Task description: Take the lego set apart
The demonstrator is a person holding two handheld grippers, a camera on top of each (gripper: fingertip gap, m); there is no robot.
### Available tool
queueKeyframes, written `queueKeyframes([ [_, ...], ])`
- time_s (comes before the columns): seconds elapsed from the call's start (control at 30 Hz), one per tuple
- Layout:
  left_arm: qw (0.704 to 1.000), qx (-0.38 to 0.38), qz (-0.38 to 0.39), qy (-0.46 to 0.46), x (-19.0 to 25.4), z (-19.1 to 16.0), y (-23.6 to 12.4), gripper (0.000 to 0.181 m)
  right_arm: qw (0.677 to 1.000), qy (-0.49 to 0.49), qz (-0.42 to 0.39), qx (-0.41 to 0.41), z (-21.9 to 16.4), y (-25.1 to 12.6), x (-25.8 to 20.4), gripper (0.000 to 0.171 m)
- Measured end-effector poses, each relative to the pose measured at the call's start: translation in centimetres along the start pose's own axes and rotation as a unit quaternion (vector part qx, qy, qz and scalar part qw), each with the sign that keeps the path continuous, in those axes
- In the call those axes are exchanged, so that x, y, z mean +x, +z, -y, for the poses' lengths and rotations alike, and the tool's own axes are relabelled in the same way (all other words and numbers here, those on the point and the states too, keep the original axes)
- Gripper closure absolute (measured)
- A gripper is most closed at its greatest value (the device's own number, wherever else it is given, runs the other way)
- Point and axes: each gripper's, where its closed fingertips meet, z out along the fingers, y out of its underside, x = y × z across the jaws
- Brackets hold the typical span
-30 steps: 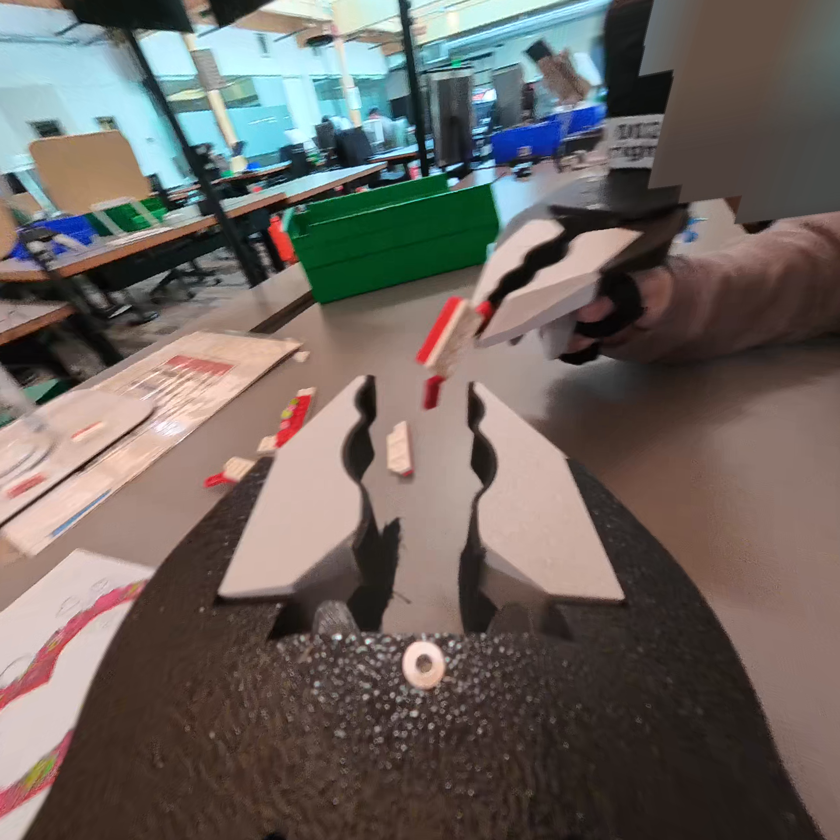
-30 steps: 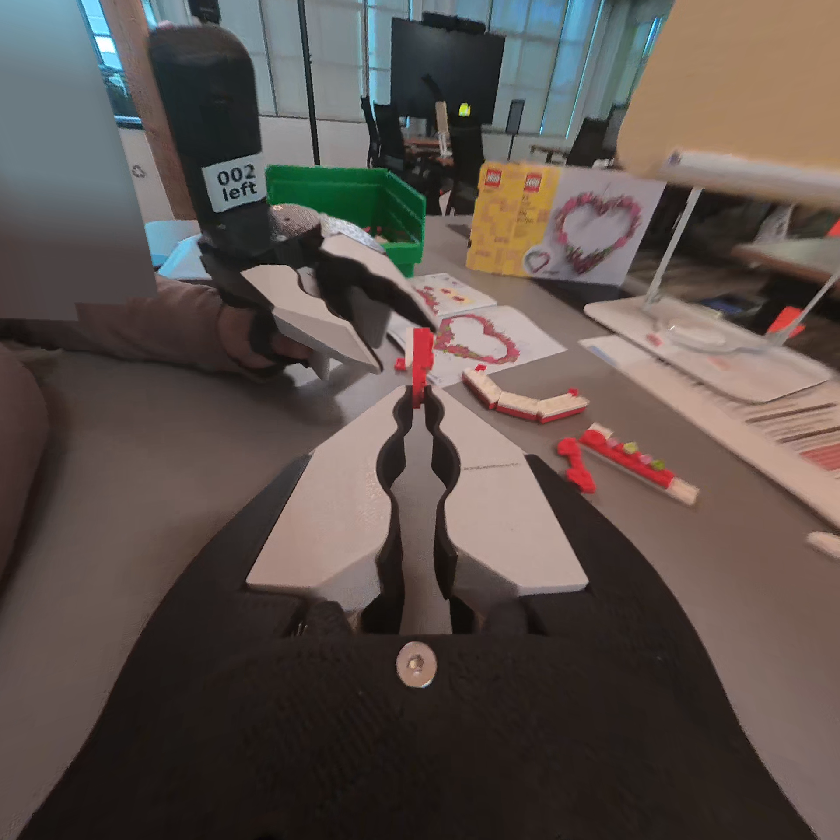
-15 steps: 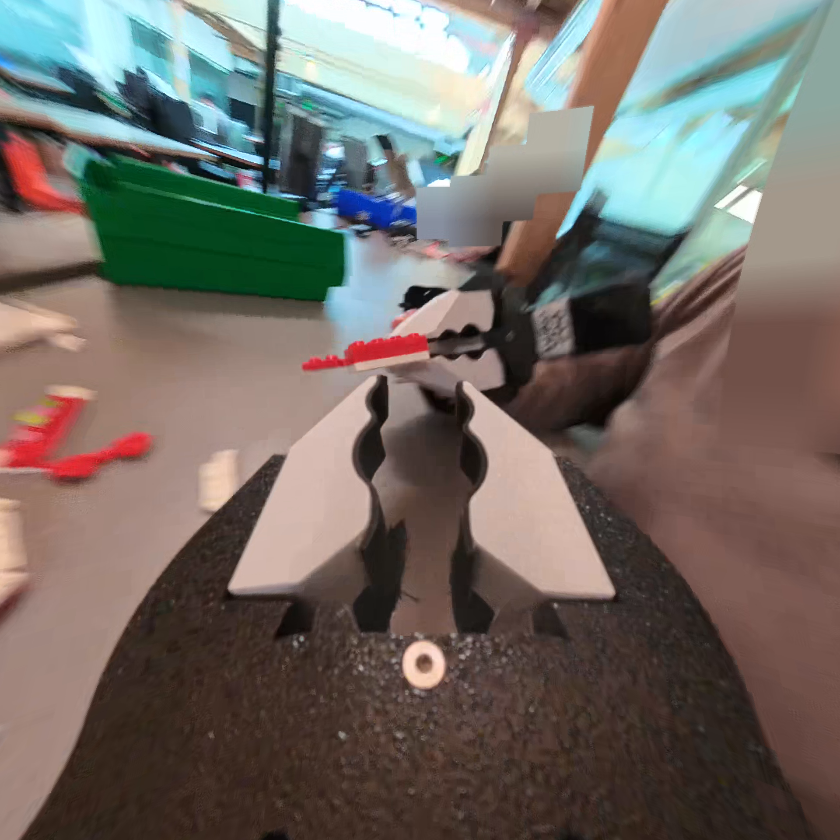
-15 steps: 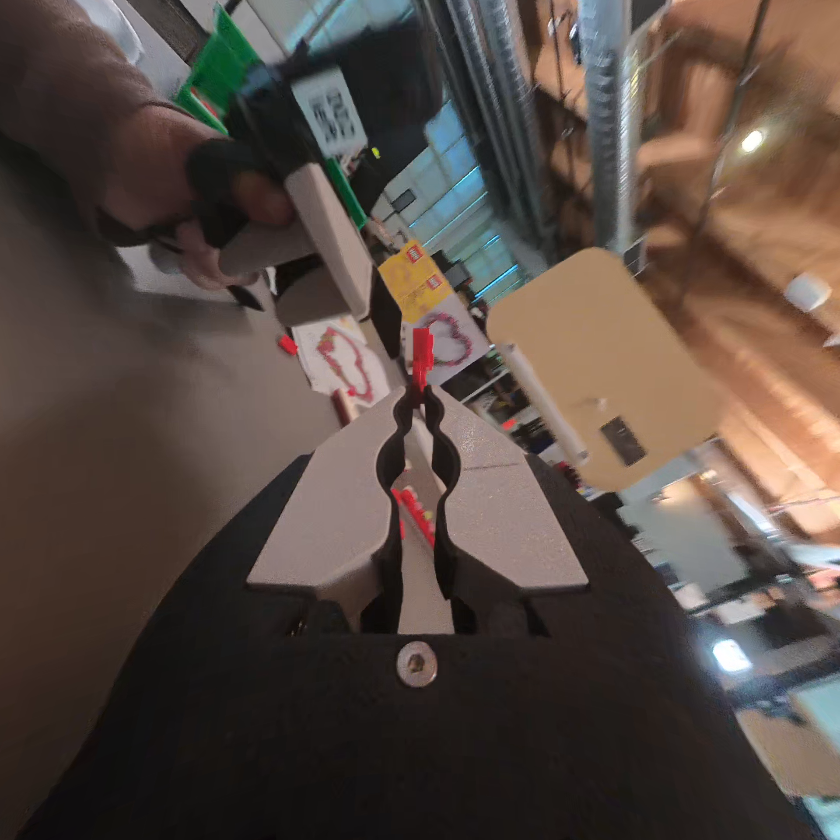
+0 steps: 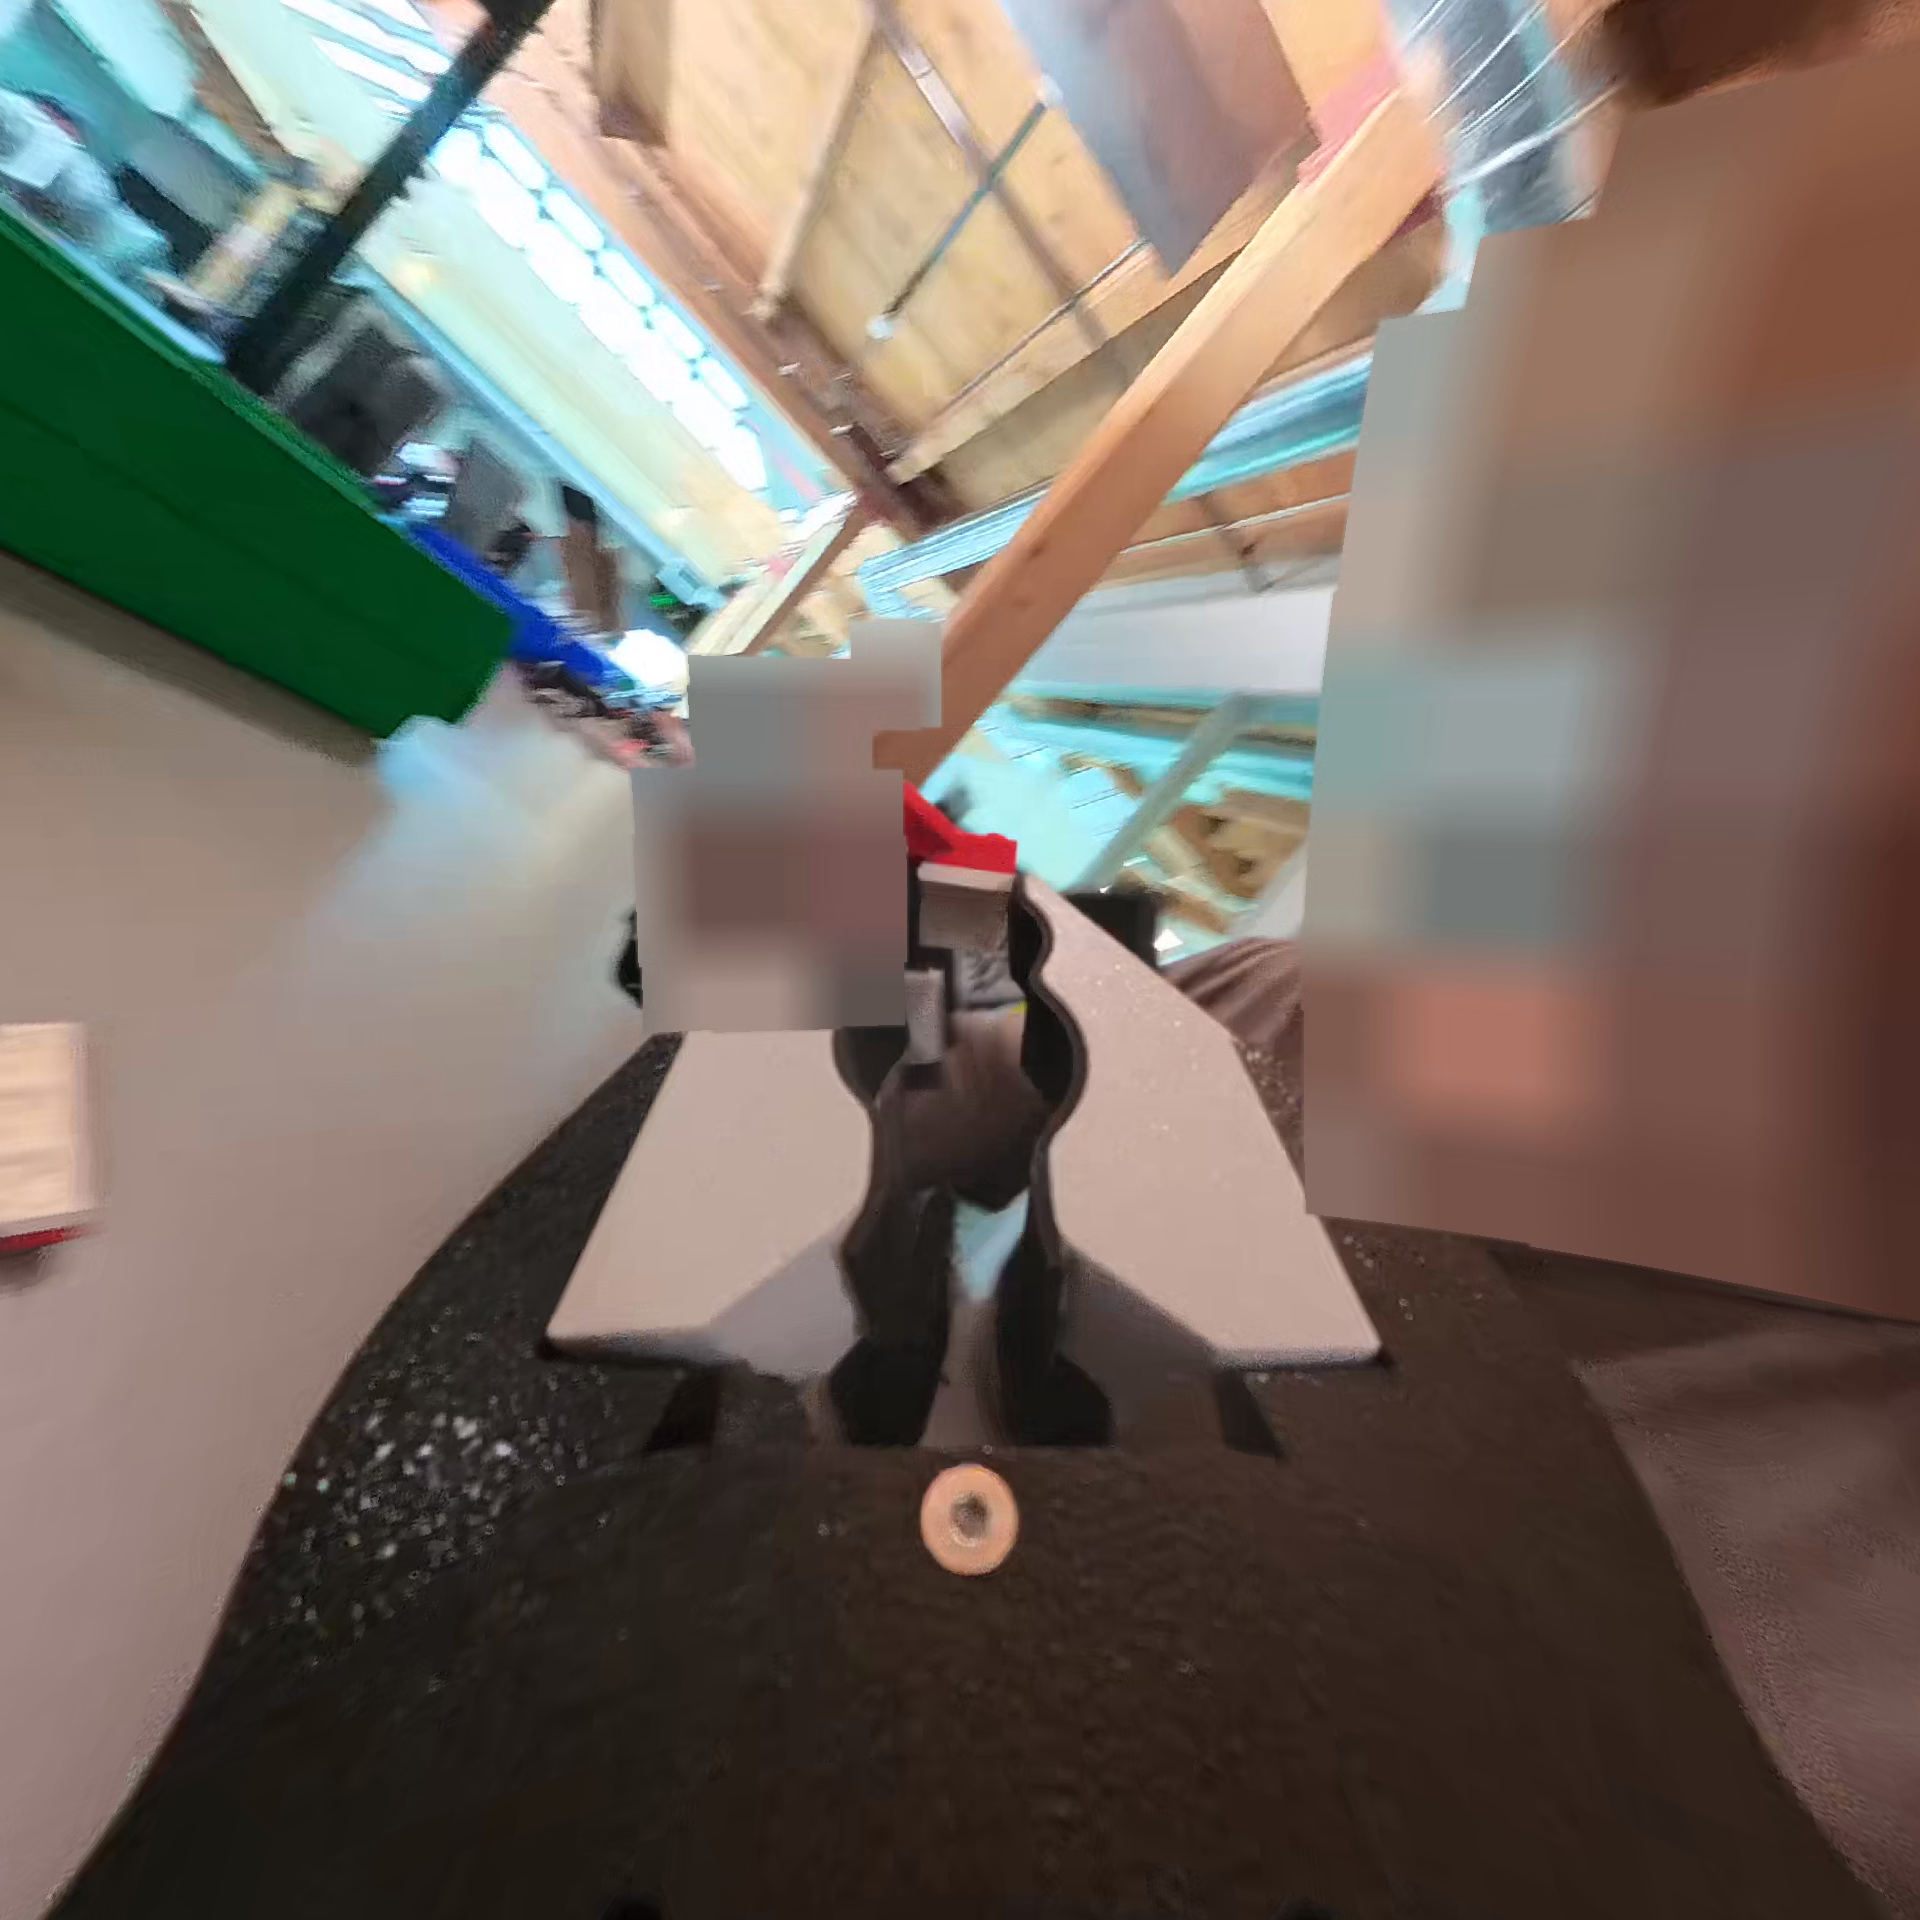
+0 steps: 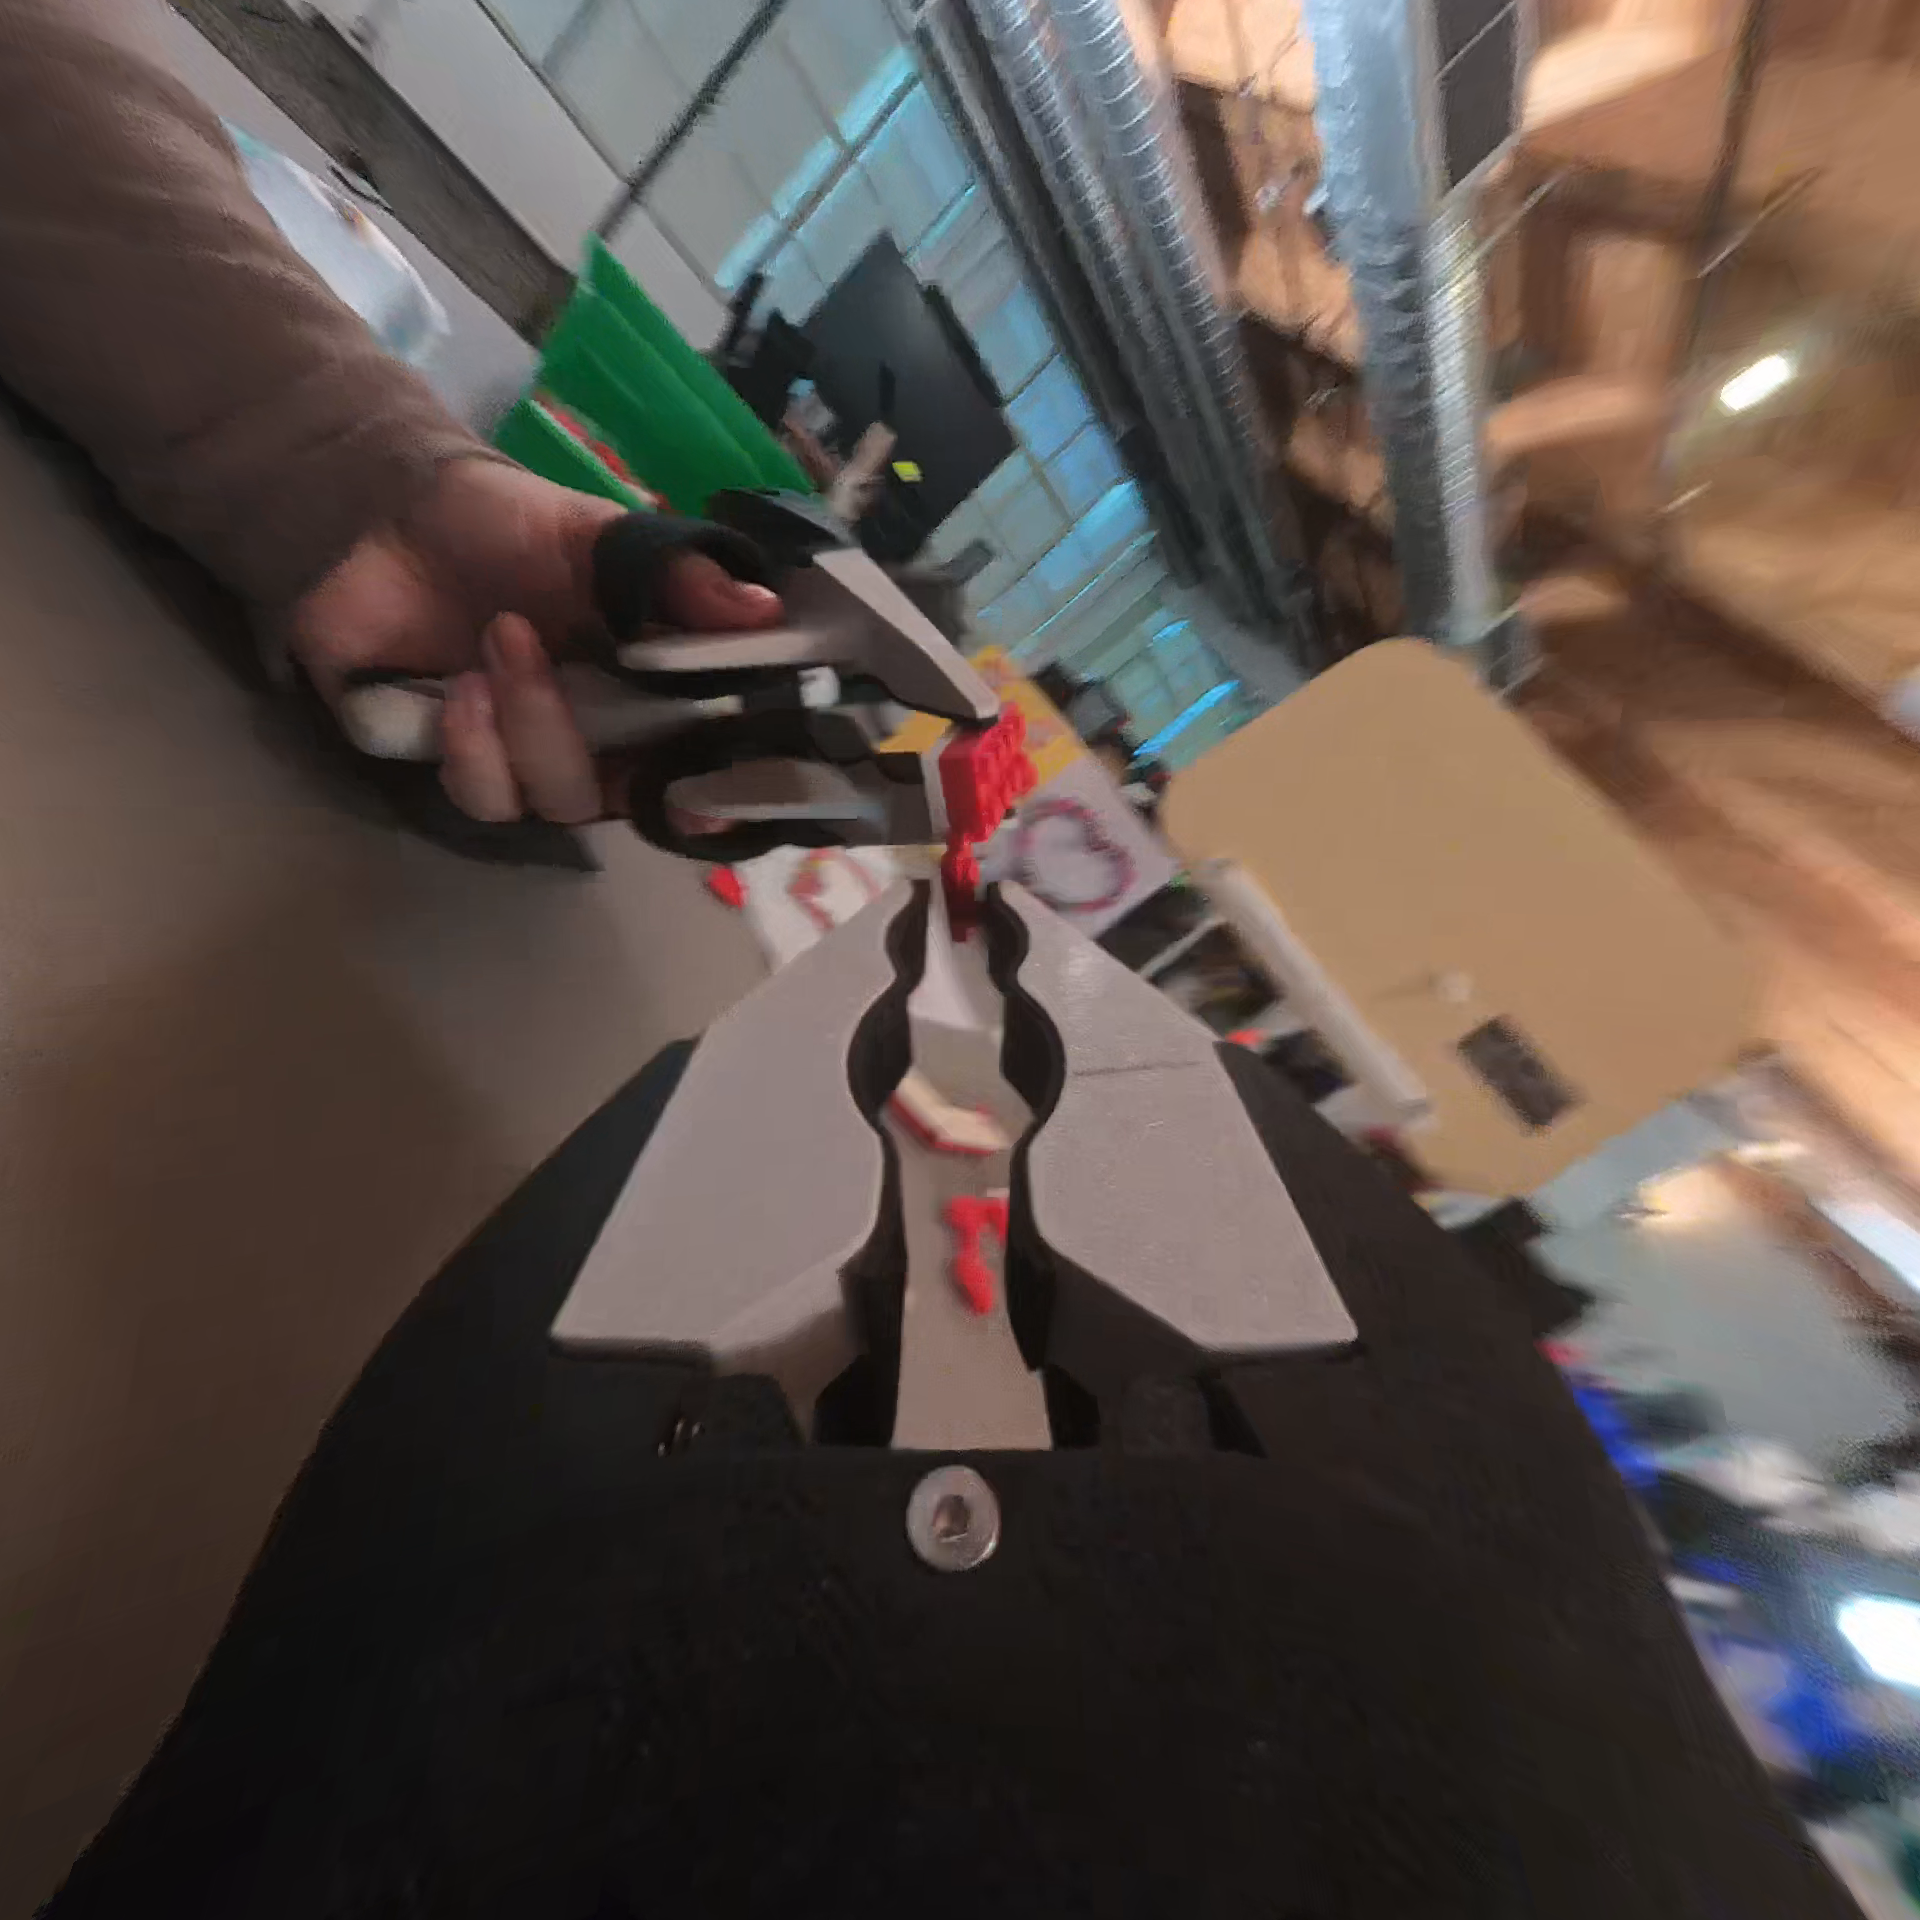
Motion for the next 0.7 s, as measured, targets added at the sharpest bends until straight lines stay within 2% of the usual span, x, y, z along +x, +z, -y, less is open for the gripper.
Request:
queueKeyframes([
  [0.03, 0.998, -0.025, 0.041, 0.036, -0.9, -0.1, -0.4, 0.166, 0.997, 0.066, 0.038, 0.010, -0.2, -0.1, -0.3, 0.150],
  [0.07, 0.990, -0.070, 0.085, 0.088, -2.0, -0.6, -0.8, 0.167, 0.987, 0.142, 0.076, 0.018, -0.2, -0.2, -0.5, 0.144],
  [0.13, 0.946, -0.173, 0.165, 0.221, -3.9, -1.7, -1.9, 0.167, 0.949, 0.283, 0.136, -0.001, -1.0, 0.0, -0.6, 0.135],
  [0.2, 0.897, -0.253, 0.200, 0.303, -4.7, -2.8, -2.4, 0.167, 0.911, 0.365, 0.187, -0.041, -2.4, 0.3, -1.8, 0.131],
  [0.23, 0.885, -0.272, 0.202, 0.320, -4.7, -3.3, -2.4, 0.167, 0.898, 0.383, 0.209, -0.055, -2.9, 0.4, -2.6, 0.133],
  [0.3, 0.876, -0.292, 0.205, 0.324, -4.9, -4.3, -2.4, 0.167, 0.885, 0.386, 0.247, -0.078, -3.4, 0.3, -4.3, 0.140],
  [0.37, 0.870, -0.311, 0.201, 0.326, -5.1, -5.1, -2.4, 0.167, 0.889, 0.365, 0.257, -0.106, -4.0, 0.4, -5.3, 0.152],
  [0.53, 0.872, -0.328, 0.180, 0.315, -4.7, -5.7, -2.3, 0.167, 0.898, 0.327, 0.271, -0.111, -3.8, 0.2, -6.0, 0.155],
  [0.63, 0.860, -0.348, 0.179, 0.327, -4.4, -5.9, -2.4, 0.166, 0.893, 0.330, 0.288, -0.101, -3.5, -0.1, -6.0, 0.155],
  [0.7, 0.862, -0.348, 0.176, 0.323, -4.3, -6.0, -2.4, 0.166, 0.892, 0.328, 0.295, -0.094, -3.3, -0.3, -6.0, 0.156],
])
